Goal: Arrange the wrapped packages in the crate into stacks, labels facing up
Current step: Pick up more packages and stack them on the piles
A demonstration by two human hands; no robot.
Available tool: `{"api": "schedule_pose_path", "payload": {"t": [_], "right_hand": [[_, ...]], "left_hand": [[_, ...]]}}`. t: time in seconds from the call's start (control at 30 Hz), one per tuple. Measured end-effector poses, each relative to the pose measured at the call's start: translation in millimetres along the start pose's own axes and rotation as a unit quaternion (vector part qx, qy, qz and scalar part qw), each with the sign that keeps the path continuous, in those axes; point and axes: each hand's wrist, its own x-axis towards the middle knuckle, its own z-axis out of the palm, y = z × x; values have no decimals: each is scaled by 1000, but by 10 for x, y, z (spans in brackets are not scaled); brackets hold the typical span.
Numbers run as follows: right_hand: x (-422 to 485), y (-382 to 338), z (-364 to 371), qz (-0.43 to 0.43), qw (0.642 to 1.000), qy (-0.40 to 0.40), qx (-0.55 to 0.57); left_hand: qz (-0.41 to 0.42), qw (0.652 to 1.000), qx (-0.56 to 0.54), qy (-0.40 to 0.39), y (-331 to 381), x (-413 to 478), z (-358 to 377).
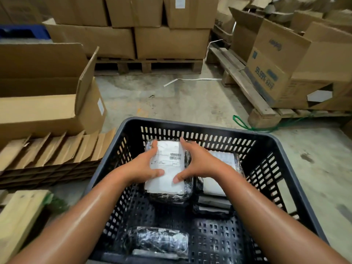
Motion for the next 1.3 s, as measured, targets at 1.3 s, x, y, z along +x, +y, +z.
{"api": "schedule_pose_path", "payload": {"t": [1.3], "right_hand": [[-308,73,52,-42,998,-37,-41]], "left_hand": [[7,970,217,-107,17,-260,-151]]}}
